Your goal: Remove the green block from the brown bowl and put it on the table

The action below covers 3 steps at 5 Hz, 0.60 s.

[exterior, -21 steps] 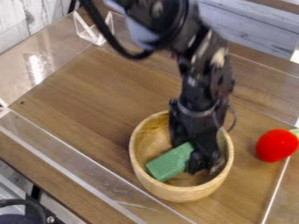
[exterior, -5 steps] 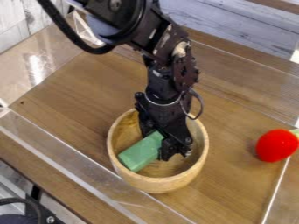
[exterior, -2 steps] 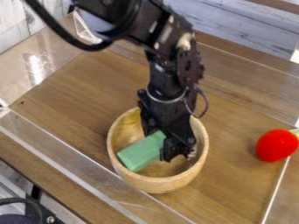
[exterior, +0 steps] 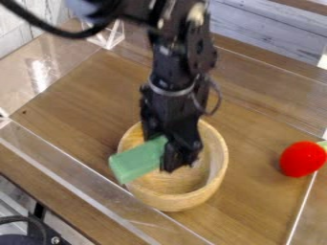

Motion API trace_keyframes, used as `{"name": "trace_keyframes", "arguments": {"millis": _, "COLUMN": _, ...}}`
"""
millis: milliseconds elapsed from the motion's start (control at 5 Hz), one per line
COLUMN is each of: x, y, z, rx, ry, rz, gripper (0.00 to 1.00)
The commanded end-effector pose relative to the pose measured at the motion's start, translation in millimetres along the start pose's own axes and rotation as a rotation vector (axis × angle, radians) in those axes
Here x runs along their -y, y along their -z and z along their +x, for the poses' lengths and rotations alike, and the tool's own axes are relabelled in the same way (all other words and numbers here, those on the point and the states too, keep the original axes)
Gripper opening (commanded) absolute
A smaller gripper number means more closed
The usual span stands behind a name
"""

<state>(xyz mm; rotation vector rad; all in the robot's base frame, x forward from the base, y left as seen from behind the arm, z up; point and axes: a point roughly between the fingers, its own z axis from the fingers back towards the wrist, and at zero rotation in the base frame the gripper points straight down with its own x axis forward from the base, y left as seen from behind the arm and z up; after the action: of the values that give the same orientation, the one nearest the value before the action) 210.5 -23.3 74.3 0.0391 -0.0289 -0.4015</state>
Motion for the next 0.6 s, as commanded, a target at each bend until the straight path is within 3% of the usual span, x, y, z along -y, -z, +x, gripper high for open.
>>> {"name": "trace_keyframes", "arguments": {"millis": 0, "x": -13.9, "y": -25.7, "z": 14.7, "rx": 0.063, "ry": -0.074, "rz": 0.019, "gripper": 0.0}}
{"name": "trace_keyframes", "arguments": {"millis": 400, "x": -50.1, "y": -45.3, "z": 5.1, "rx": 0.096, "ry": -0.23, "rz": 0.028, "gripper": 0.0}}
